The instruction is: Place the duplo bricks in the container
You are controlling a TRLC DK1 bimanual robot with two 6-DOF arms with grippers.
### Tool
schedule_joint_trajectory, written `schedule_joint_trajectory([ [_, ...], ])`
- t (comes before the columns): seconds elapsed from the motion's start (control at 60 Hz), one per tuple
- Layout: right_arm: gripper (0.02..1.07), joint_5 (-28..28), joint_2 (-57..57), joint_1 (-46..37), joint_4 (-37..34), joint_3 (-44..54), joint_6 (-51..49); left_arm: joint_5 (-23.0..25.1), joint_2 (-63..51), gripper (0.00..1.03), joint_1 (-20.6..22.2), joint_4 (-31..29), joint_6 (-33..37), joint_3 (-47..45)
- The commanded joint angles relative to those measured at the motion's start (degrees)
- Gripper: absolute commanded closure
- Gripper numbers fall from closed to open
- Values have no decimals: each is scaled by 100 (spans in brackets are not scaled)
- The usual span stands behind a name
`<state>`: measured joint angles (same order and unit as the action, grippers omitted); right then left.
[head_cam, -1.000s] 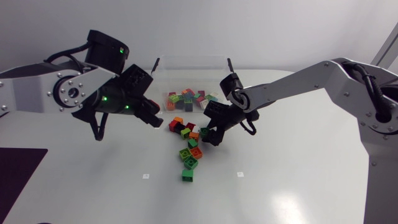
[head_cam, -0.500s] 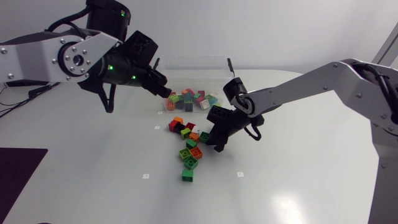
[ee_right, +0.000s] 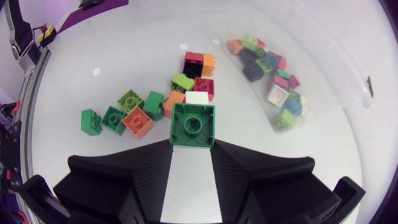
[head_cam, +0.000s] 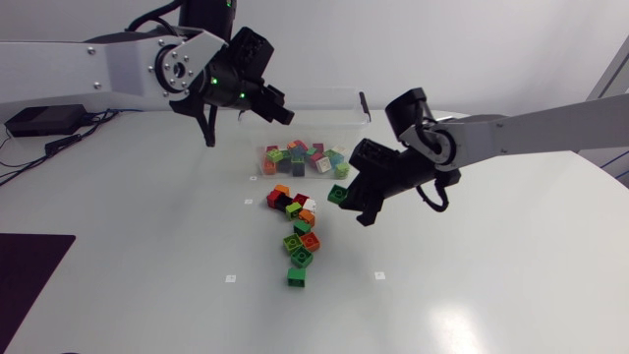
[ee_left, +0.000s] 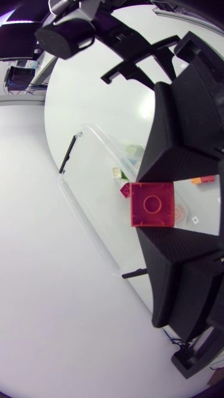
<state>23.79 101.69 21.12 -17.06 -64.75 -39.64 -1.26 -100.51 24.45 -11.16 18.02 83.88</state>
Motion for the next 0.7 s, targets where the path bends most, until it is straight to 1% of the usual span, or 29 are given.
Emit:
schedule_joint_trajectory([
  [0.0, 71, -41, -325, -91, -122, 147, 149, 91, -399, 79, -116, 96, -44, 349],
  [0.167, 71, -50, -650, -179, -201, -29, 431, 91, -848, 79, -160, 193, -88, 779],
  [0.283, 71, -85, -747, -188, -324, -363, 685, 91, -1155, 78, -212, 298, -123, 1069],
  [0.333, 71, -112, -747, -188, -368, -495, 773, 91, -1261, 76, -239, 351, -123, 1157],
  [0.35, 71, -120, -747, -179, -368, -521, 800, 91, -1287, 73, -239, 360, -123, 1192],
  [0.4, 71, -138, -729, -170, -403, -662, 914, 91, -1366, 60, -274, 360, -141, 1263],
  [0.433, 71, -155, -712, -161, -430, -741, 958, 117, -1410, 47, -274, 360, -132, 1289],
  [0.45, 71, -164, -703, -153, -430, -785, 1002, 117, -1410, 38, -283, 360, -132, 1298],
  [0.467, 71, -173, -694, -153, -430, -811, 1037, 117, -1410, 32, -283, 360, -123, 1289],
  [0.483, 71, -182, -694, -144, -430, -846, 1063, 117, -1410, 30, -283, 360, -123, 1289],
  [0.517, 71, -208, -686, -135, -421, -925, 1142, 117, -1392, 13, -283, 351, -97, 1254],
  [0.533, 71, -208, -686, -135, -412, -952, 1178, 117, -1375, 10, -283, 351, -88, 1236],
  [0.567, 71, -243, -668, -135, -403, -1031, 1248, 117, -1313, 5, -300, 351, -79, 1166],
  [0.683, 71, -331, -527, -135, -386, -1374, 1520, 161, -927, 5, -388, 325, 17, 797],
])
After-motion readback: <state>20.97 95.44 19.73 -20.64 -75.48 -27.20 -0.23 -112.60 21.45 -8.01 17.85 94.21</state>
